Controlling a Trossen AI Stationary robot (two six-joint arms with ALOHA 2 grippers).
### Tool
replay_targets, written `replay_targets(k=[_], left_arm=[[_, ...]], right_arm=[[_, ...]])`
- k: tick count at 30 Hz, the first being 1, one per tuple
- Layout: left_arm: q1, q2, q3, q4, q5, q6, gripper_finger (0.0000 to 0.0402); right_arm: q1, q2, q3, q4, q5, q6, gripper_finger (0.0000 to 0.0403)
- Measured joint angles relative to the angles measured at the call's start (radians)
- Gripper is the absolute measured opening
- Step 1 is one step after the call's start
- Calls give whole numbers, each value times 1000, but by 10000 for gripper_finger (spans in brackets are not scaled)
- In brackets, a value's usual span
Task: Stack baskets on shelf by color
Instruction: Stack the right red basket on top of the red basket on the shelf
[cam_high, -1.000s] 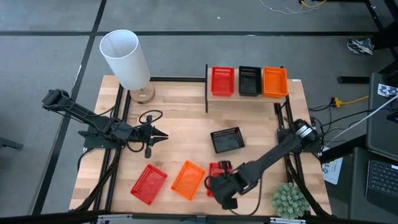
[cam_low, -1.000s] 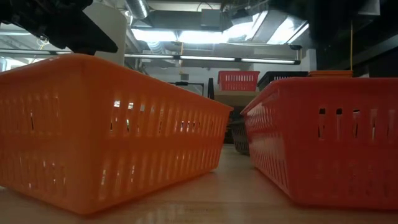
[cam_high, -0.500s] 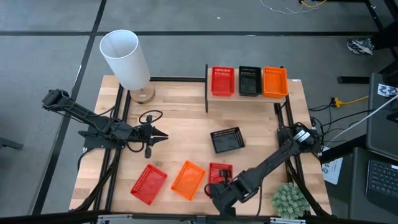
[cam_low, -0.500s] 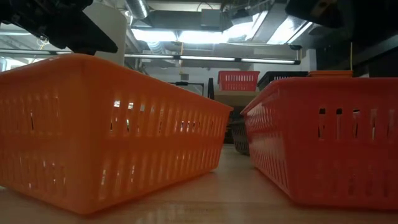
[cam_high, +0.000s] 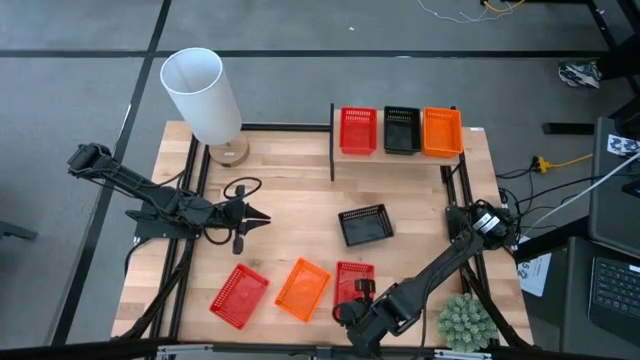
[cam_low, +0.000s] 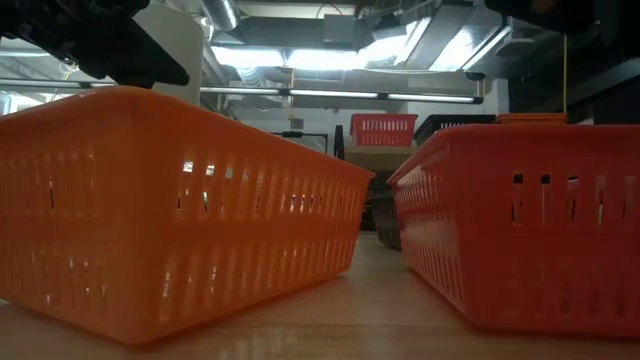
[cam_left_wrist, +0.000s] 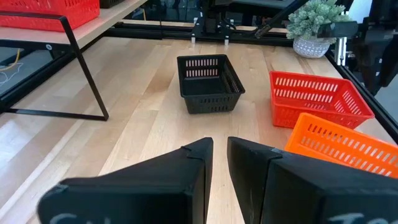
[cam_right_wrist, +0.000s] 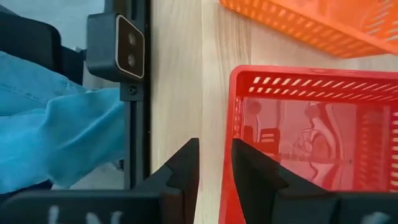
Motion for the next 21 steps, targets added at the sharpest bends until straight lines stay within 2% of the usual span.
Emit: replay_targets(k=[10, 21], left_arm=[[0, 0, 0, -7, 0, 44, 41], [0, 0, 0, -6, 0, 52, 41]], right_arm=[[2, 83, 0, 7, 10, 34, 92], [2, 93, 0, -58, 10, 92, 92]])
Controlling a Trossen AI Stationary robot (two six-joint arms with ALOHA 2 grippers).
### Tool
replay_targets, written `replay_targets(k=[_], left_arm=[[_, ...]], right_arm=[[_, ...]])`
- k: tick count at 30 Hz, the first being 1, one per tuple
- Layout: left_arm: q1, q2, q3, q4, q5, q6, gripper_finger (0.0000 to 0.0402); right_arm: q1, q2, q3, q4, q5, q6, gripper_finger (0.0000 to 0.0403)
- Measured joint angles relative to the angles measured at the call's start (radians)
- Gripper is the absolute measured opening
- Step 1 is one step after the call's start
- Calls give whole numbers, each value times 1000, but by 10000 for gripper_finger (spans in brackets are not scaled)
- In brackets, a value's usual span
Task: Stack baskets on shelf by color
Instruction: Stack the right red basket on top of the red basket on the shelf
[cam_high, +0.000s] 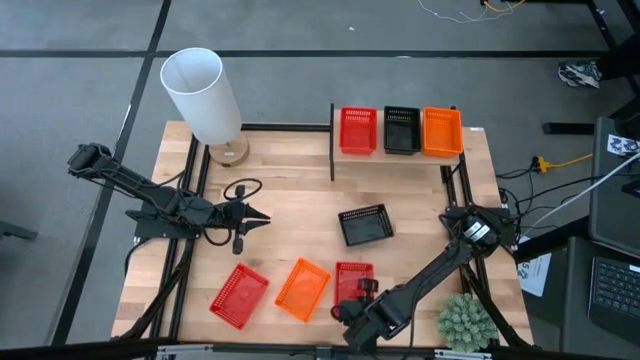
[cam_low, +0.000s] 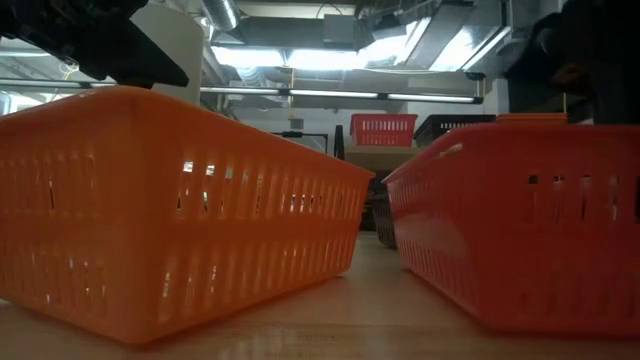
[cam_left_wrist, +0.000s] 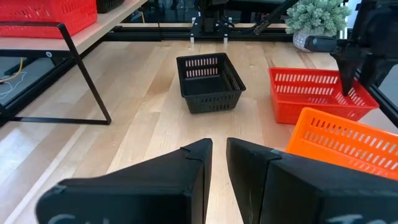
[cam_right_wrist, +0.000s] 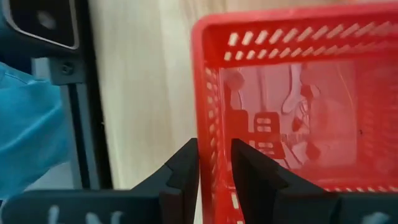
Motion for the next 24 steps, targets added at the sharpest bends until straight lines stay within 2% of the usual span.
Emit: replay_targets(k=[10, 12, 16, 21, 24], left_arm=[[0, 0, 0, 0, 0, 0, 41], [0, 0, 0, 0, 0, 0, 41], [0, 0, 0, 0, 0, 0, 41], [0, 0, 0, 0, 0, 0, 41], [0, 0, 0, 0, 0, 0, 41]], right_arm=[[0, 45, 1, -10, 1, 15, 91], [0, 45, 1, -4, 22, 13, 77], [0, 40, 1, -6, 68, 13, 13], [5, 38, 16, -16, 49, 65, 3], [18, 38, 96, -68, 40, 67, 2]])
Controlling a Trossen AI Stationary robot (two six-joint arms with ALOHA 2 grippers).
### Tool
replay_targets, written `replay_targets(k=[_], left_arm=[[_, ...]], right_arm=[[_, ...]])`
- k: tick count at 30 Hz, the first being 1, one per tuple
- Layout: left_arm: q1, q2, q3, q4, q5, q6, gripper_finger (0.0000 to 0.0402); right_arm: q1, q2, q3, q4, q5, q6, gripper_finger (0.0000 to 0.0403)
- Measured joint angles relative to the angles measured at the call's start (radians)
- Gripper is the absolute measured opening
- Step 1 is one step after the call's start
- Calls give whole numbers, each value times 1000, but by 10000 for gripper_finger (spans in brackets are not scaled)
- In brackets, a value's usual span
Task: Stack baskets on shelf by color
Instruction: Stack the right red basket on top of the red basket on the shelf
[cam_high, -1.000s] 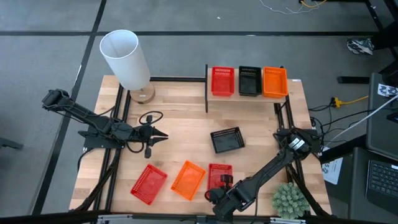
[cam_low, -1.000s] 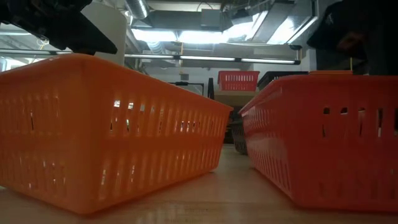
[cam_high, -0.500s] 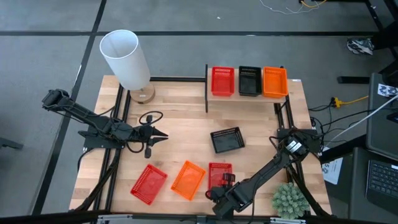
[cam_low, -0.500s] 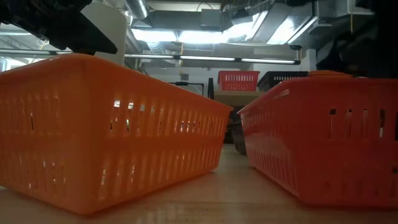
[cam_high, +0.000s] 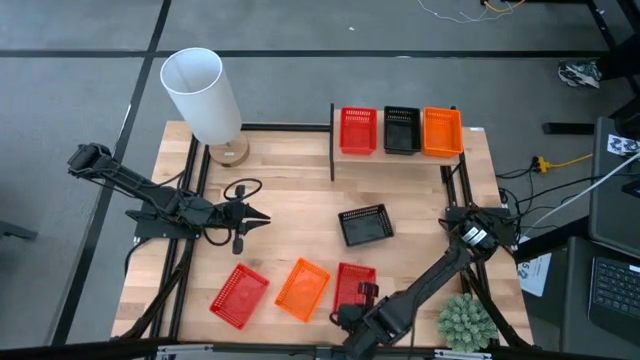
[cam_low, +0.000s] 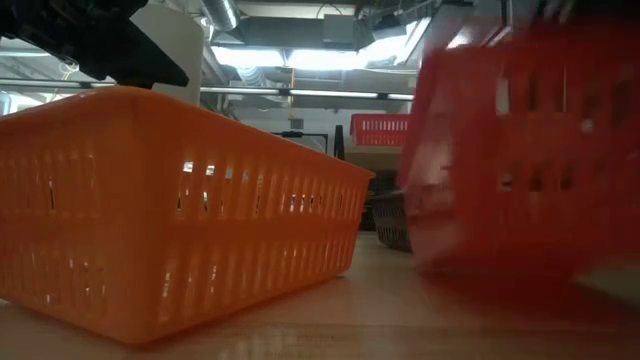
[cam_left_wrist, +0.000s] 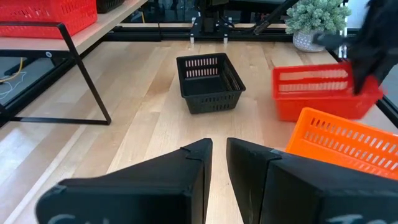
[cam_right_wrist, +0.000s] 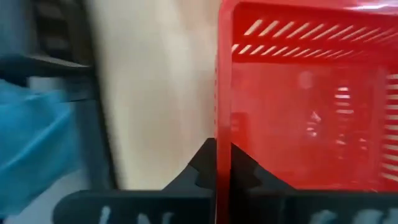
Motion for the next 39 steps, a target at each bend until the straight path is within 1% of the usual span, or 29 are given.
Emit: replay_targets(k=[2, 4, 11, 12, 15, 17, 19, 23, 26, 28, 31, 34, 36, 39], left_arm=[[0, 0, 0, 0, 0, 0, 41], [0, 0, 0, 0, 0, 0, 41], [0, 0, 0, 0, 0, 0, 41], [0, 0, 0, 0, 0, 0, 41], [0, 0, 0, 1, 0, 0, 41], [0, 0, -1, 0, 0, 0, 41], [0, 0, -1, 3, 0, 0, 41], [0, 0, -1, 2, 0, 0, 41], [0, 0, -1, 2, 0, 0, 41], [0, 0, -1, 2, 0, 0, 41], [0, 0, -1, -4, 0, 0, 41], [0, 0, -1, -5, 0, 0, 41], [0, 0, -1, -5, 0, 3, 41], [0, 0, -1, -6, -1, 64, 41]], right_arm=[[13, 0, 83, -80, 38, -3, 2], [27, 0, 176, -176, 122, -30, 1], [54, 0, 474, -662, 579, -127, 1], [49, -1, 499, -675, 645, -158, 1], [22, -43, 523, -633, 770, -408, 0], [-4, -79, 534, -670, 852, -460, 0], [-43, -134, 521, -655, 889, -527, 0], [-163, -248, 508, -663, 884, -644, 0], [-283, -336, 507, -664, 819, -721, 0], [-380, -381, 507, -662, 756, -763, 0], [-534, -423, 507, -652, 643, -858, 0], [-690, -433, 507, -623, 505, -1007, 0], [-795, -425, 507, -596, 387, -1113, 0], [-946, -399, 507, -528, 179, -1270, 0]])
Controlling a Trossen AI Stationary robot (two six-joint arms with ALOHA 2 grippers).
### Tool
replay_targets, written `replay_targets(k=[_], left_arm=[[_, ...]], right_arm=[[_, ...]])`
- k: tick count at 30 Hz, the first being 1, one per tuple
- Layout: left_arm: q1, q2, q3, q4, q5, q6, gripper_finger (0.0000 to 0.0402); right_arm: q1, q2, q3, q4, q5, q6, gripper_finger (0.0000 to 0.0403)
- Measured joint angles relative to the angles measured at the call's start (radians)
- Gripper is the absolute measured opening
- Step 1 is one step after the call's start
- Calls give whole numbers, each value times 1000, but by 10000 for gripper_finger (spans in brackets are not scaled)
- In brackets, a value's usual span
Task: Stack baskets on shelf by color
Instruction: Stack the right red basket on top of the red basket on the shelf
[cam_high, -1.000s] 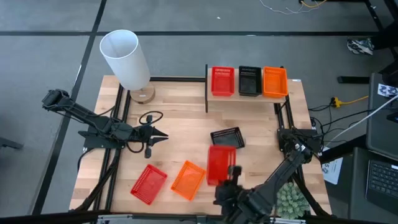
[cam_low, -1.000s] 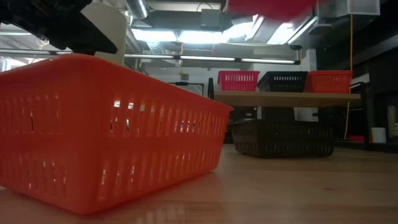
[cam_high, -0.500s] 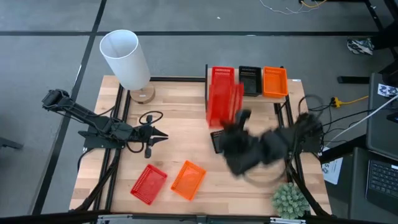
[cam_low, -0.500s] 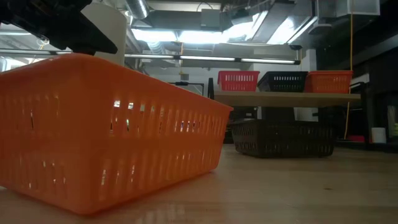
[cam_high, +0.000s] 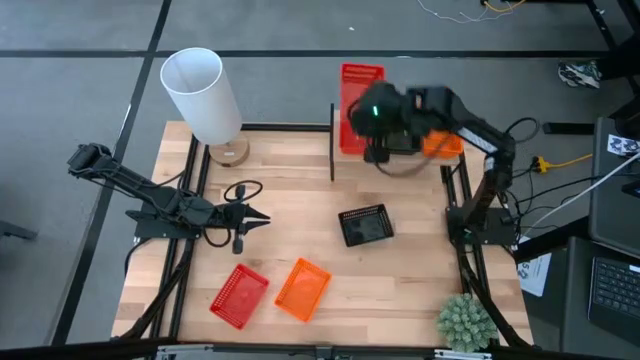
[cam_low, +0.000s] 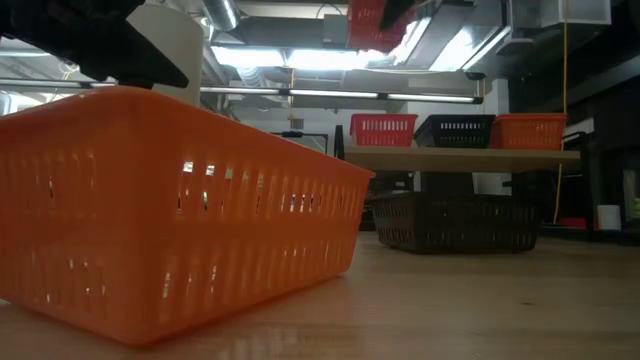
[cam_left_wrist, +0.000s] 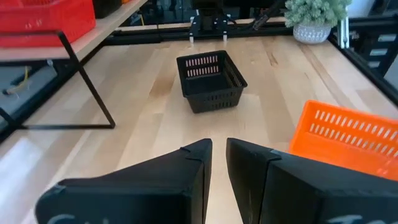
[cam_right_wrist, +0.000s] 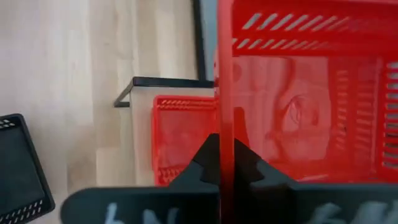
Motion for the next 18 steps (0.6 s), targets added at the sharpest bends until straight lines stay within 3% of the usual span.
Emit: replay_targets(k=[7, 11, 18], left_arm=[[0, 0, 0, -1, 0, 42, 41], [0, 0, 0, -2, 0, 45, 41], [0, 0, 0, 0, 0, 197, 41]], right_arm=[[-258, 66, 0, 12, -328, -53, 0], [-305, 98, -1, -29, -415, -12, 0], [-286, 130, -1, -101, -481, -47, 0]])
